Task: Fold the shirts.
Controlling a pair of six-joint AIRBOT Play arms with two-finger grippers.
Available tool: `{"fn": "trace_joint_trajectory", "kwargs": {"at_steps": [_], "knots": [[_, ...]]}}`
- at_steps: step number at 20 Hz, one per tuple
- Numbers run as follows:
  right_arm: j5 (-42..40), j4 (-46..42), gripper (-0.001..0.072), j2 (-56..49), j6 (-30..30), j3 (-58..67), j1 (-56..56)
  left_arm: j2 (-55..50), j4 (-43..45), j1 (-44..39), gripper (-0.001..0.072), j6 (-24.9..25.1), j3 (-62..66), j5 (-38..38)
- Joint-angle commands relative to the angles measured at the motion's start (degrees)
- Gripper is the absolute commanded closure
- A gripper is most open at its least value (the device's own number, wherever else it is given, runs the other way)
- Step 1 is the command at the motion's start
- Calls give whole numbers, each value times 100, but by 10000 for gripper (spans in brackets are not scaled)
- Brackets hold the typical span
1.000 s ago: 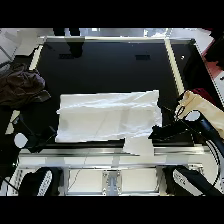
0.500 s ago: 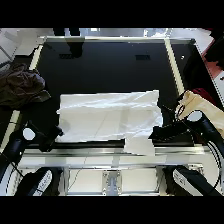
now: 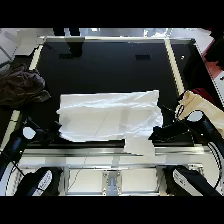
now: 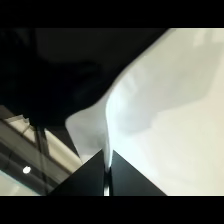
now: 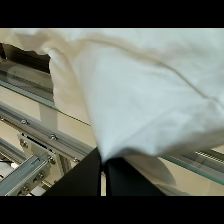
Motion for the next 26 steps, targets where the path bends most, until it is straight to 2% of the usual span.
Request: {"fn": "trace_joint_trajectory", "kwargs": {"at_steps": [1,4,7,8,11,13,14,17,19,23,26], "knots": [[256,-133,691,286,155,101,2,595,-184,7,697,619,258,-37],[737,-776,692,841,581,688,-2,1626,186,9,698,1040,527,-385],[511,-745,694,1036,741,1397,4,1923,374,-2,699,1517,546,-1091],[391,-807,694,968,741,1585,4,1849,387,0,699,1740,581,-1023],[-61,-1078,695,575,885,2098,4,1309,457,-22,700,1961,1248,-210],[-485,-686,695,74,809,2350,35,409,424,-260,700,2601,2039,-302],[-719,-562,695,-262,750,2485,133,-109,424,-437,700,2723,2417,-376],[-1222,-621,695,-1377,684,3042,490,-1604,901,-1012,700,2712,3252,-385],[-1587,-634,694,-2085,686,3543,546,-2337,1434,-1217,700,2417,3515,-367],[-1893,-706,694,-3316,737,4487,544,-3141,2277,-1244,700,1860,3812,-155],[-2151,-671,695,-4035,737,4774,546,-3390,2435,-1246,699,1858,3825,24]]}}
